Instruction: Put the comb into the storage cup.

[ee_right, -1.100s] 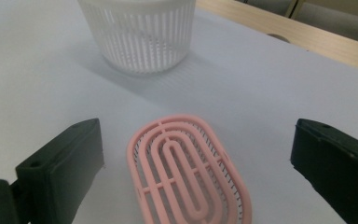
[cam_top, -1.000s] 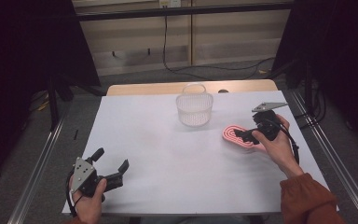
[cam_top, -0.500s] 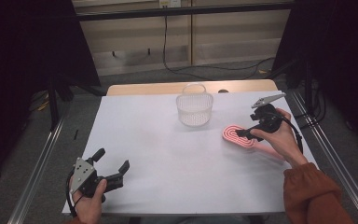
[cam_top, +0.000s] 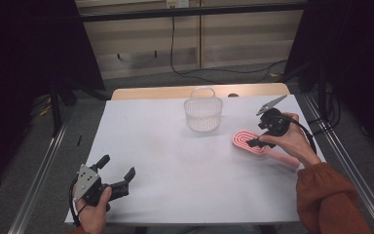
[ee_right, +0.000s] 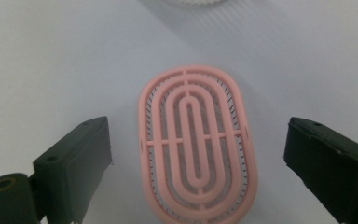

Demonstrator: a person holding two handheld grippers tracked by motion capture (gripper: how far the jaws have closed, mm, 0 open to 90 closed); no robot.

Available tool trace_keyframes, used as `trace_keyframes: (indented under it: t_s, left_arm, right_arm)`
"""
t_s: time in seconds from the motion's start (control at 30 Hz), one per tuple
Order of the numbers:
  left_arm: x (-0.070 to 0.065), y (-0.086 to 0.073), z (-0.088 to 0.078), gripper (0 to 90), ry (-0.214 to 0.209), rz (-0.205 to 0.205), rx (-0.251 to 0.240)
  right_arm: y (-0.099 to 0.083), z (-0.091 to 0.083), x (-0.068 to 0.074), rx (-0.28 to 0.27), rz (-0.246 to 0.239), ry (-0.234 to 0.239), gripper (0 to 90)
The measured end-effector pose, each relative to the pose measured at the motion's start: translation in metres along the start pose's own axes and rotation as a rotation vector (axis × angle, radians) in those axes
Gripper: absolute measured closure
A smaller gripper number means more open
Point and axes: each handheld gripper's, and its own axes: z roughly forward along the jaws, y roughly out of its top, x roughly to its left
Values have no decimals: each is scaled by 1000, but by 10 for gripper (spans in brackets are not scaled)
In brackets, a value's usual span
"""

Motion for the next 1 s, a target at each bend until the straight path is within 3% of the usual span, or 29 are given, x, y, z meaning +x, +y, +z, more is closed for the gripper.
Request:
trace_keyframes:
  t_s: [0.4,0.57,0.67,0.8,0.93,1.0]
  left_arm:
    - [0,0,0,31,-8,3,3]
    - [-1,0,0,31,-5,6,0]
    - [-2,2,-1,30,-2,33,-9]
    - [-1,0,1,29,-12,4,-7]
    - [-2,0,1,29,-16,6,-7]
    - [-2,0,1,28,-14,2,0]
  right_arm:
    - [-1,15,-6,125,-20,14,56]
    - [-1,18,-6,140,-24,23,55]
    - [-2,21,-6,156,-31,32,60]
    - [-4,26,-5,179,-34,33,61]
    - [-1,29,-2,189,-85,31,66]
    - [-1,30,-1,201,-85,23,67]
